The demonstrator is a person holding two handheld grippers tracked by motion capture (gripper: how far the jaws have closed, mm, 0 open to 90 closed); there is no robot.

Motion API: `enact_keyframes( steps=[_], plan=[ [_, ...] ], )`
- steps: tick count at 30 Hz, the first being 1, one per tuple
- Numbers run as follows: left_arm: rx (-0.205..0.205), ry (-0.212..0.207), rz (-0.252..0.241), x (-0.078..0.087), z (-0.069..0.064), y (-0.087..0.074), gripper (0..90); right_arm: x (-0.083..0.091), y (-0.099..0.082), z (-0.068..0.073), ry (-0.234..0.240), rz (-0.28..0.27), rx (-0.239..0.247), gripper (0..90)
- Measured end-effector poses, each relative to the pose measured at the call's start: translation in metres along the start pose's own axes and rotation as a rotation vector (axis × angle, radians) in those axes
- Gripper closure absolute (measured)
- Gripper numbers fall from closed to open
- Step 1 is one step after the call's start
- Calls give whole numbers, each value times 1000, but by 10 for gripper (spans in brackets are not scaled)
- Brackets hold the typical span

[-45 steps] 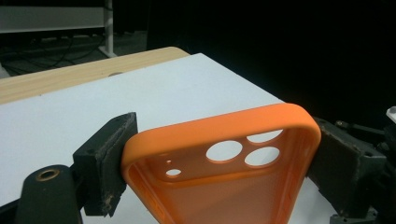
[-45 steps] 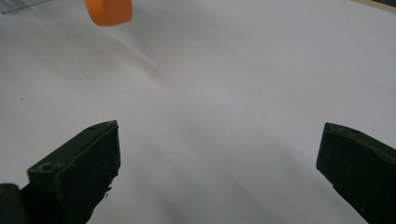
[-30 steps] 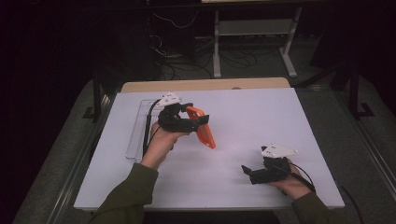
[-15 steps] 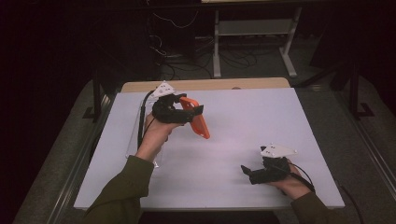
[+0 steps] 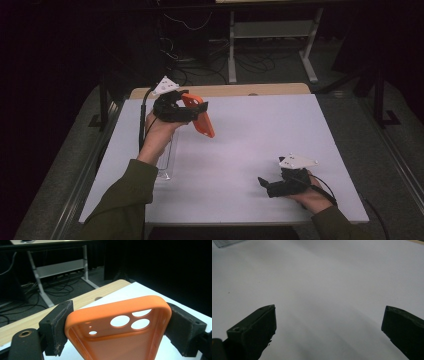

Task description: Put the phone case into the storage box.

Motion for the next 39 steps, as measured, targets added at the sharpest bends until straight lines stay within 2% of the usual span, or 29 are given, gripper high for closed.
enact_keyframes(
  steps=[12, 22, 39],
  plan=[
    [3, 101, 16, 9, 35, -2, 149, 0, 0, 0, 2, 0, -1, 0],
    [1, 166, 35, 17, 57, -3, 149, 0, -1, 1, 2, 5, -9, 0],
    [27, 324, 99, 22, 101, -24, 148, 0, -1, 1, 3, 7, -13, 0]
  ],
)
Point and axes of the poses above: each handheld gripper's, and its own axes: x roughly backward along the jaws, y roughly out of its top, z roughly to its left, the point moved 9 cm from there along -x, roughly forward along the jaws, and after that the axes turned 15 degrees about -x, right-handed, at the moved point
